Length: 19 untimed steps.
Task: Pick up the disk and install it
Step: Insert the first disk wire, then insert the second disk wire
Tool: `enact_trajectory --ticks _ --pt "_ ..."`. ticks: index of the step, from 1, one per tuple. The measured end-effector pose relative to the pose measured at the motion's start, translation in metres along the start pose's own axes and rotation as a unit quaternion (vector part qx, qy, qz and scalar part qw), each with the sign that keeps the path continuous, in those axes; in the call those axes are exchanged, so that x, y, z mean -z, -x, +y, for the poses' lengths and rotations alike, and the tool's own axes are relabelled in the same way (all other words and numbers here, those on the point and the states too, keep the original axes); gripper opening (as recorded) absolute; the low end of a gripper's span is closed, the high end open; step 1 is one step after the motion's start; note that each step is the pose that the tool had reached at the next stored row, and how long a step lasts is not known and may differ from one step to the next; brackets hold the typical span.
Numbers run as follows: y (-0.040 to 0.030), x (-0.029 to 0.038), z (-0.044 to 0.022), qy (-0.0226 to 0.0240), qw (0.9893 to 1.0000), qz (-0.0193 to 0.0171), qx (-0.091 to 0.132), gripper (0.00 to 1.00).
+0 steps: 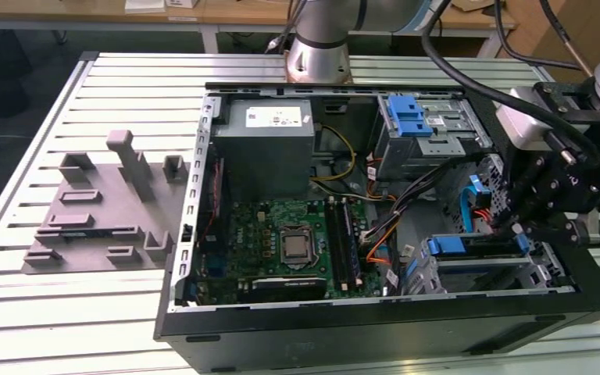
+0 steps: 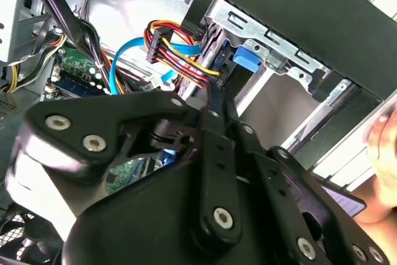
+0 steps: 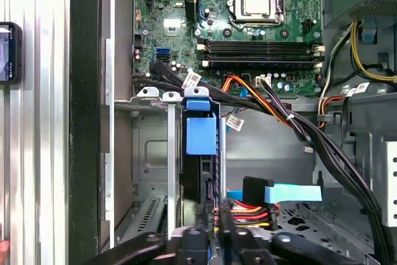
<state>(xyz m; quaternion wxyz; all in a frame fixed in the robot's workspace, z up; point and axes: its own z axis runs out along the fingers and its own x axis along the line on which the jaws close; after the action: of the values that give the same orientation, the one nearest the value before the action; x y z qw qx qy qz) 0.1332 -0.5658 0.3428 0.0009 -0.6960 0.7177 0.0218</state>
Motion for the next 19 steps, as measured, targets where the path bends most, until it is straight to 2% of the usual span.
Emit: enact_trajectory --ticks 2,19 --pt "0.0 0.0001 0.0 0.0 1.0 0.0001 0.0 0.11" --pt "0.0 0.0007 0.0013 0.0 1.0 0.0002 0.0 0.11"
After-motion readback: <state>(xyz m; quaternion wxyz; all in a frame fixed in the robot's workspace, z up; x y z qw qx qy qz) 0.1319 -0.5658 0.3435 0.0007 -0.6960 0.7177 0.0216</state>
